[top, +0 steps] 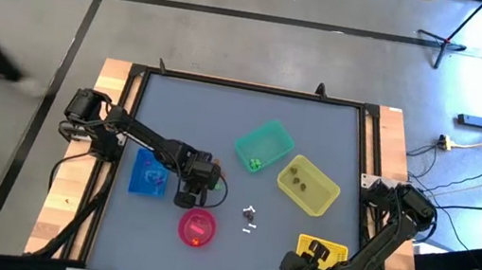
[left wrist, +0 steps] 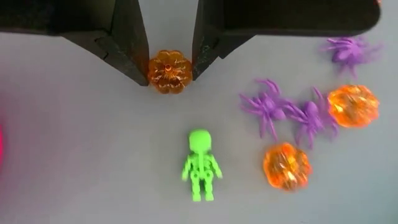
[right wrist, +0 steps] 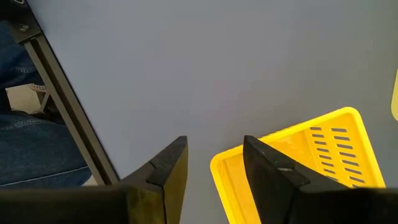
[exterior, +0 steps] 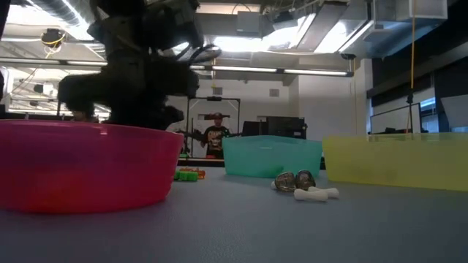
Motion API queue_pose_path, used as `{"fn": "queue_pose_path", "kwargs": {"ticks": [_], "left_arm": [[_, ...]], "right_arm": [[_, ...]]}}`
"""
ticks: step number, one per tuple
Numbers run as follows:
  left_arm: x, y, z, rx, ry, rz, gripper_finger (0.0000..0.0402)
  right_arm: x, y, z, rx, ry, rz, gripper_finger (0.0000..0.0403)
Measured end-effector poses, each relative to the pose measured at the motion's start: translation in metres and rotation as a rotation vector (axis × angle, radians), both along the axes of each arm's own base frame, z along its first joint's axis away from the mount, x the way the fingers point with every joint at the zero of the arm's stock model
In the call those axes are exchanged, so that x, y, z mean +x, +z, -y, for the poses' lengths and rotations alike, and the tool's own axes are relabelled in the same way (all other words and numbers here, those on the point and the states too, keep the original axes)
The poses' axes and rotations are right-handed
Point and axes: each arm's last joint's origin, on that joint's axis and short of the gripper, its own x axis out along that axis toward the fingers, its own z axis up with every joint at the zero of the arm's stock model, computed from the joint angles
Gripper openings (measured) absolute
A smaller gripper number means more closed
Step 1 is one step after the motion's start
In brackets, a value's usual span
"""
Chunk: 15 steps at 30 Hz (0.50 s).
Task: Sort Halloween decoration
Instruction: Put the orange pumpkin toy into the pink bowl
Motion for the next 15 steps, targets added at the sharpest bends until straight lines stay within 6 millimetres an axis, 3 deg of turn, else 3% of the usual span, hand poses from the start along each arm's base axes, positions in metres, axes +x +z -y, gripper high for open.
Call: {"fn": "queue_pose_path", "kwargs": {"ticks": [11, 15], "left_arm": [[0.019, 0.035, 0.003, -0.007, -0.009, 0.021, 0.0082], [0.023, 0.044, 0.011, -0.086, -0.043, 0.029, 0.0082]], "right_arm": [[0.0, 0.0, 0.0, 0.0, 0.0, 0.001, 0.0154], [0.0, 0.0, 0.0, -0.001, 0.0, 0.001, 0.0154]]}}
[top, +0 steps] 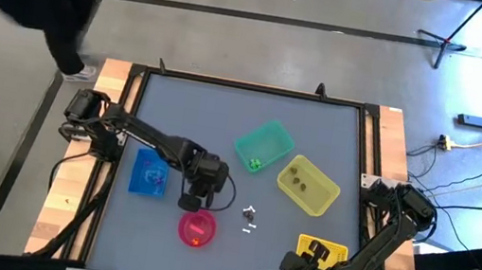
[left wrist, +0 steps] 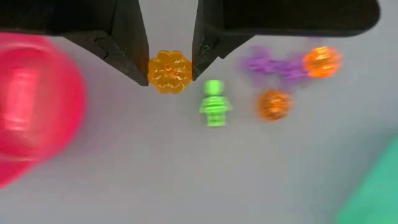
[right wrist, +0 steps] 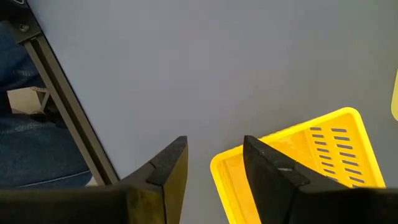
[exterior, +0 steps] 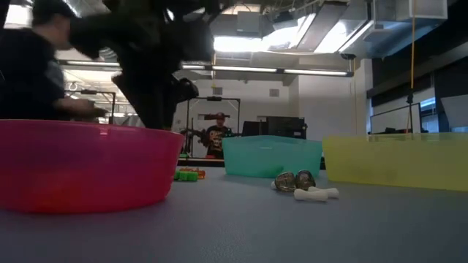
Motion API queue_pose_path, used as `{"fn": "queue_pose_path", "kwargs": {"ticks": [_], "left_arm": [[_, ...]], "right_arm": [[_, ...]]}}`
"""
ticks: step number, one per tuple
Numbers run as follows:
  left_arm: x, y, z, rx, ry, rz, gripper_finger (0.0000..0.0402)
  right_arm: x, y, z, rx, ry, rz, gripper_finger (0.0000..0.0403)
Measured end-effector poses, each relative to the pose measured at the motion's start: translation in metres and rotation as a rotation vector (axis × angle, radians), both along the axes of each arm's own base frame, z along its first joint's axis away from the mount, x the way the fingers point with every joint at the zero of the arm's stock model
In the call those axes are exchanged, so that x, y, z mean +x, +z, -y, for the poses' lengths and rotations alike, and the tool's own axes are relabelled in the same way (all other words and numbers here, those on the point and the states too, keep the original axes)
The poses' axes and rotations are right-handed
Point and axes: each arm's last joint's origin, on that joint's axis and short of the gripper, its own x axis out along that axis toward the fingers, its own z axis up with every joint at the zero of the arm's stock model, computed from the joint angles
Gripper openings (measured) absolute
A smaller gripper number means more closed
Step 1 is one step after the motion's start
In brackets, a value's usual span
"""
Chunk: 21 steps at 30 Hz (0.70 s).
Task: Sort Halloween decoration
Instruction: Put the orange pumpkin toy into the pink bowl
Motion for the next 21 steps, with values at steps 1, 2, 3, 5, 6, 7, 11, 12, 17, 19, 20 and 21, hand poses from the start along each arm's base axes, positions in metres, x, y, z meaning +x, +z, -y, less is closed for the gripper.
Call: {"fn": "queue_pose_path", "kwargs": {"ticks": [1, 2, 3, 5, 6, 7, 11, 12, 17, 19, 20, 21], "left_arm": [[0.0, 0.001, 0.003, -0.026, -0.016, -0.001, 0.0082], [0.001, 0.003, 0.007, -0.053, -0.034, 0.001, 0.0082], [0.001, 0.004, 0.011, -0.077, -0.05, 0.003, 0.0082], [0.0, 0.005, 0.019, -0.112, -0.077, -0.001, 0.0082], [-0.001, 0.005, 0.023, -0.123, -0.085, -0.006, 0.0082], [-0.002, 0.005, 0.027, -0.13, -0.092, -0.01, 0.0082], [-0.007, 0.005, 0.043, -0.139, -0.142, -0.017, 0.0082], [-0.008, 0.005, 0.047, -0.139, -0.153, -0.017, 0.0082], [-0.013, 0.005, 0.06, -0.131, -0.194, -0.018, 0.0082], [-0.014, 0.005, 0.065, -0.119, -0.204, -0.016, 0.0085], [-0.015, 0.005, 0.067, -0.115, -0.21, -0.015, 0.0087], [-0.016, 0.005, 0.069, -0.113, -0.216, -0.015, 0.0089]], "right_arm": [[0.0, 0.0, 0.0, 0.0, 0.0, 0.0, 0.0154], [0.0, 0.0, 0.0, 0.0, 0.0, 0.0, 0.0154], [0.0, 0.0, 0.0, 0.0, 0.0, 0.001, 0.0154], [0.0, 0.0, 0.0, 0.0, 0.0, 0.001, 0.0154], [0.0, 0.0, 0.0, 0.0, 0.0, 0.001, 0.0154], [0.0, 0.0, 0.0, -0.002, -0.001, 0.004, 0.0154], [0.001, 0.0, 0.001, -0.027, -0.004, 0.037, 0.0154], [0.001, 0.0, 0.001, -0.032, -0.005, 0.045, 0.0154], [0.002, 0.001, 0.001, -0.04, -0.006, 0.056, 0.0154], [0.002, 0.001, 0.001, -0.041, -0.006, 0.056, 0.0154], [0.002, 0.001, 0.001, -0.04, -0.006, 0.056, 0.0154], [0.002, 0.001, 0.001, -0.04, -0.006, 0.056, 0.0154]]}}
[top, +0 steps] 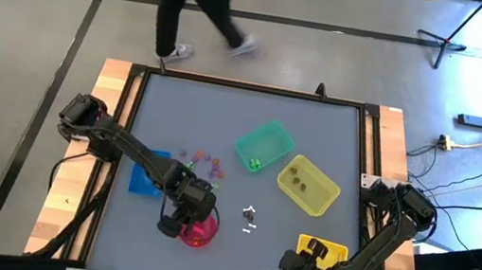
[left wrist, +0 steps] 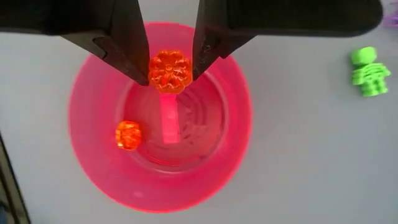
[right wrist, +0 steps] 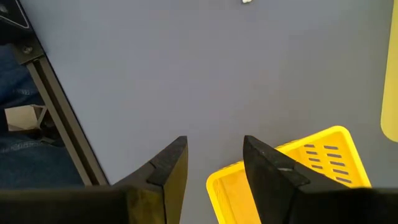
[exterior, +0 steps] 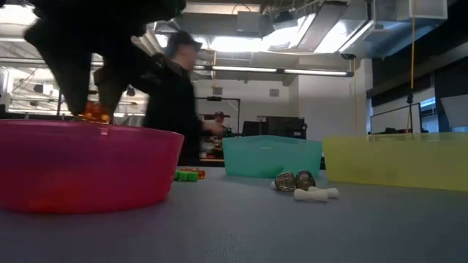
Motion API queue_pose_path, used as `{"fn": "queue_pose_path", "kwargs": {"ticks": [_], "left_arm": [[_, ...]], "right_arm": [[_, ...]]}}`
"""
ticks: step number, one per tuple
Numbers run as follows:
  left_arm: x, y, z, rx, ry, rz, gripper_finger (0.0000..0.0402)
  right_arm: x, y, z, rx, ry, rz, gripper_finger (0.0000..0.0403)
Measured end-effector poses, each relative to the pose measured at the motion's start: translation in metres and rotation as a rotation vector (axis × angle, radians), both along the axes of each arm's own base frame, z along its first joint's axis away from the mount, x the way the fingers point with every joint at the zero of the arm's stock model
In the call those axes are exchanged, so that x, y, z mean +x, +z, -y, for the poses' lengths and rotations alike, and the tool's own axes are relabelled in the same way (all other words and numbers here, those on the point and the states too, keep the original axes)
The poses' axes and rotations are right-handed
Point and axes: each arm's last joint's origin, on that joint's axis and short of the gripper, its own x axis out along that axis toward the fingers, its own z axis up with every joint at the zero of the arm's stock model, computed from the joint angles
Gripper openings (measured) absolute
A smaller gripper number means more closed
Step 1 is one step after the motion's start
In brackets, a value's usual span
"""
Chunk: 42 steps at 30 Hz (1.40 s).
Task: Sort Halloween decoration
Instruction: Put the orange pumpkin toy into the pink bowl, then put the violet spider toy into the blue bin
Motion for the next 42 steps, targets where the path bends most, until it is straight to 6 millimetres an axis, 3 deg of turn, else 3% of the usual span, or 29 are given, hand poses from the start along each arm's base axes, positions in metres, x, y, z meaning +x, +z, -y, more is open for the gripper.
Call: {"fn": "queue_pose_path", "kwargs": {"ticks": [18, 27, 32, 42], "left_arm": [[-0.002, 0.0, 0.006, 0.069, 0.031, 0.025, 0.0181], [0.0, 0.0, 0.001, 0.139, 0.066, 0.051, 0.0208], [0.004, -0.001, -0.015, 0.182, 0.119, 0.045, 0.0206], [0.016, -0.002, -0.075, 0.232, 0.196, 0.022, 0.0205]], "right_arm": [[0.0, 0.0, 0.0, 0.0, 0.0, -0.001, 0.0154], [0.0, 0.0, 0.0, 0.0, 0.0, -0.001, 0.0154], [0.0, 0.0, 0.0, -0.002, 0.001, -0.002, 0.0154], [0.0, 0.0, 0.0, -0.011, 0.024, -0.006, 0.0154]]}}
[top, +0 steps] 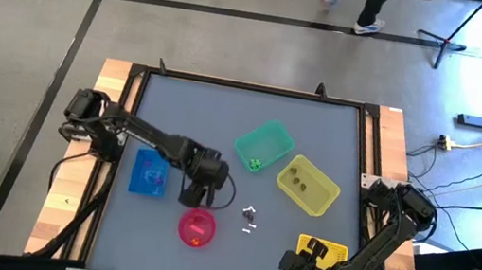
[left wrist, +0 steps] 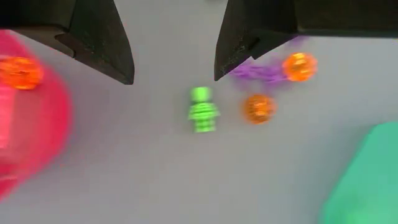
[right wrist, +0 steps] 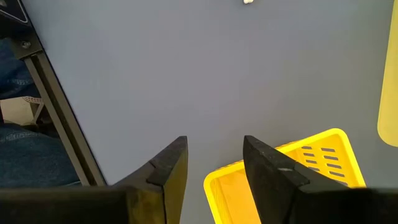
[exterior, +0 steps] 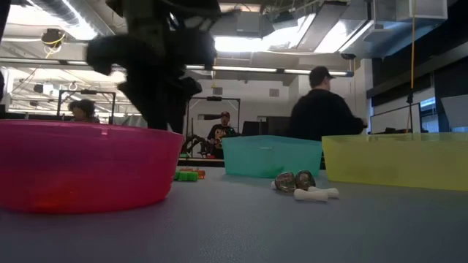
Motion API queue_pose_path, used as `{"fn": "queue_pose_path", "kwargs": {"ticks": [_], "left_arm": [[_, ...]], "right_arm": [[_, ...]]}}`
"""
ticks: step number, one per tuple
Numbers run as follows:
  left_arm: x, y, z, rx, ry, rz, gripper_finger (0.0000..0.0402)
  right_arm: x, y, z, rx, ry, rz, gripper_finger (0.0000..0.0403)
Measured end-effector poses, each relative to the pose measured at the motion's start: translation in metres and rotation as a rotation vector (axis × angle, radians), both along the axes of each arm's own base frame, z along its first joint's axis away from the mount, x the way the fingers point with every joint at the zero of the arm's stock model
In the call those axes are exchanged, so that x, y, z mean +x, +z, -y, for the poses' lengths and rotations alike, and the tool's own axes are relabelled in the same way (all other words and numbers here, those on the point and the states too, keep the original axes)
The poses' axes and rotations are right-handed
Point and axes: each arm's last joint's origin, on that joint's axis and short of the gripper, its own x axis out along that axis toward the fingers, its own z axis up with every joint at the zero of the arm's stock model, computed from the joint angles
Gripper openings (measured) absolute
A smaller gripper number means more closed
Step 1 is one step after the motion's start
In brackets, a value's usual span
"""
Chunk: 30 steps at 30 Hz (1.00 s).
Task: Sort Halloween decoration
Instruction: Put the violet spider toy into the blue bin
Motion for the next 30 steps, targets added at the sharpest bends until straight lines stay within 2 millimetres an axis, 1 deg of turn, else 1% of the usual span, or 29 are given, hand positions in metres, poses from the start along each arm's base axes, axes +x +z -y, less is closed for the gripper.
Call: {"fn": "queue_pose_path", "kwargs": {"ticks": [6, 9, 12, 16, 23, 26, 30], "left_arm": [[0.003, 0.0, -0.041, 0.019, 0.069, -0.001, 0.0205], [0.003, 0.0, -0.059, 0.031, 0.086, -0.003, 0.0205], [0.002, 0.0, -0.073, 0.052, 0.065, -0.006, 0.0205], [0.0, 0.0, -0.087, 0.091, -0.018, -0.012, 0.0205], [-0.003, -0.001, -0.1, 0.155, -0.221, -0.043, 0.0205], [-0.005, -0.002, -0.1, 0.166, -0.275, -0.062, 0.0205], [-0.011, -0.01, -0.098, 0.144, -0.329, -0.087, 0.0205]], "right_arm": [[0.0, 0.0, 0.0, -0.001, 0.001, 0.0, 0.0154], [0.0, 0.0, 0.0, -0.001, 0.001, 0.001, 0.0154], [0.0, 0.0, 0.0, -0.002, 0.001, 0.002, 0.0154], [0.0, 0.0, 0.0, -0.002, 0.001, 0.003, 0.0154], [0.0, 0.0, 0.0, -0.007, 0.001, 0.009, 0.0154], [0.001, 0.001, 0.001, -0.029, -0.002, 0.039, 0.0154], [0.002, 0.001, 0.001, -0.042, -0.004, 0.057, 0.0154]]}}
